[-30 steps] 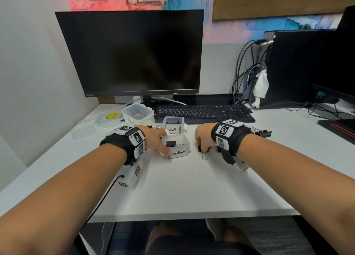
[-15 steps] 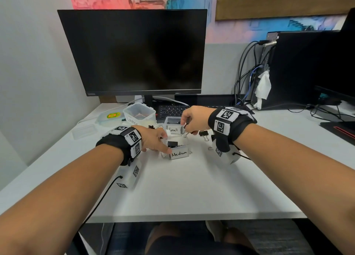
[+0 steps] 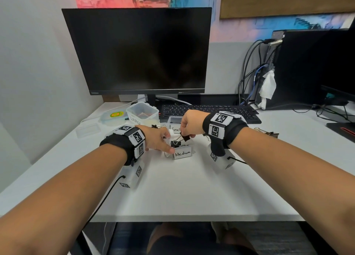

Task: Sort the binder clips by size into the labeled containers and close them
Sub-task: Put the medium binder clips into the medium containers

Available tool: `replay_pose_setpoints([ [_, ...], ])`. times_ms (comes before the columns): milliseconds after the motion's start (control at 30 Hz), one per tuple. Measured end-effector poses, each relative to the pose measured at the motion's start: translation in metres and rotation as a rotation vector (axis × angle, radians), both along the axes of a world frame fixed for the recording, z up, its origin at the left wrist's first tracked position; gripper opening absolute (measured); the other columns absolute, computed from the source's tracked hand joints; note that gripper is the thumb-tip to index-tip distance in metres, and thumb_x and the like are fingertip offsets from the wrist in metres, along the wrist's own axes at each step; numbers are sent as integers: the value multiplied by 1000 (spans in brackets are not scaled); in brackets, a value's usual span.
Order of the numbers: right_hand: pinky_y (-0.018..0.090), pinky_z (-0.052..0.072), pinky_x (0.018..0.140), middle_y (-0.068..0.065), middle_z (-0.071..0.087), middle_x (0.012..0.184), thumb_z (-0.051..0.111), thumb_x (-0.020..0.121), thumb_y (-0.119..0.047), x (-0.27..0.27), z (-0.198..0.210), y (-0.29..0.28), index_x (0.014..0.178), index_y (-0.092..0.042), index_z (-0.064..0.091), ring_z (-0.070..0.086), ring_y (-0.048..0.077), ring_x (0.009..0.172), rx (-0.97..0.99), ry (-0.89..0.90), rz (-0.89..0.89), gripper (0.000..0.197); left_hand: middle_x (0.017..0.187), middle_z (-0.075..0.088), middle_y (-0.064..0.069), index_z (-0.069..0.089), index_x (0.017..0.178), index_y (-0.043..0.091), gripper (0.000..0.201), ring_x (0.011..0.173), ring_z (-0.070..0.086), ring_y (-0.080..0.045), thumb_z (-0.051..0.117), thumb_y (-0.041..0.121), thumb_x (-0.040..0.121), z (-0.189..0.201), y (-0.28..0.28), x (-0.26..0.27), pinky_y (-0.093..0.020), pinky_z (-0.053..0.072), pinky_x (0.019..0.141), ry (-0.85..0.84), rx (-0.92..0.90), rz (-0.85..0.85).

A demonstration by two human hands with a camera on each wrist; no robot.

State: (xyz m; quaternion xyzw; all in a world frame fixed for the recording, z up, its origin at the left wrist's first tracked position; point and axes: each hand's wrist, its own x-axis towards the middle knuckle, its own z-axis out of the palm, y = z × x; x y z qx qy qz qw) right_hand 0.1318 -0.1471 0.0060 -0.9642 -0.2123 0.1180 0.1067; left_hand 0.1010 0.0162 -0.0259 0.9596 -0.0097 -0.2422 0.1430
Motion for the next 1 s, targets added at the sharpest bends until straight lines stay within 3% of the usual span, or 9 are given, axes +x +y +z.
replay_pose_setpoints([
  [100, 17, 44, 50, -1, 63, 70, 61, 91, -19, 0, -3, 4, 98, -11, 65, 58, 7, 58, 17, 35, 7, 11, 123, 60, 10, 36, 126, 37, 99, 114, 59, -22, 65, 77, 40, 0, -1, -1, -41, 49, 99, 4, 3, 5],
  [200, 17, 42, 51, -2, 59, 64, 59, 91, -16, -2, -3, 5, 90, -14, 58, 57, 8, 57, 24, 43, 30, 3, 124, 59, 9, 36, 128, 36, 93, 114, 58, -22, 67, 73, 48, 0, -1, -1, -42, 49, 99, 5, -1, 15],
  [300, 16, 42, 49, -5, 58, 62, 59, 90, -15, -3, -4, 4, 85, -17, 57, 59, 10, 58, -3, 2, 60, 6, 124, 60, 8, 36, 126, 36, 95, 114, 58, -22, 67, 74, 45, 0, -1, 1, -41, 50, 98, 1, 4, 12],
  [533, 15, 45, 50, 1, 65, 75, 58, 89, -9, 1, -5, 2, 93, -13, 64, 59, 8, 54, -38, -29, 78, 8, 124, 60, 10, 36, 129, 35, 100, 114, 58, -21, 67, 75, 43, -1, -2, 1, -41, 50, 98, 1, 5, 13],
  [667, 16, 44, 52, -1, 65, 84, 63, 88, -17, 0, -7, 2, 104, -14, 71, 60, 12, 65, -91, -27, 109, 18, 122, 60, 10, 36, 128, 36, 105, 114, 59, -21, 65, 78, 36, -3, 0, 4, -40, 49, 99, -7, 16, 13],
  [767, 22, 51, 71, 1, 69, 101, 67, 86, -21, 0, -12, 2, 109, -17, 72, 64, 17, 87, -164, -24, 145, 24, 122, 61, 10, 36, 129, 36, 104, 113, 59, -20, 65, 77, 37, -2, -1, 3, -39, 50, 98, -7, 17, 6],
  [833, 28, 52, 81, 3, 71, 107, 68, 85, -21, 2, -15, 2, 106, -16, 74, 63, 17, 90, -179, -43, 131, 22, 122, 61, 11, 36, 128, 37, 104, 113, 59, -21, 64, 77, 37, -2, -1, 2, -39, 49, 99, -7, 15, 5],
  [1000, 23, 51, 67, 6, 73, 98, 68, 86, -22, 6, -12, -4, 104, -15, 73, 60, 14, 72, -129, -18, 96, 20, 121, 62, 12, 35, 129, 37, 104, 113, 59, -20, 64, 78, 37, -1, -2, 1, -40, 50, 98, -7, 25, 13],
])
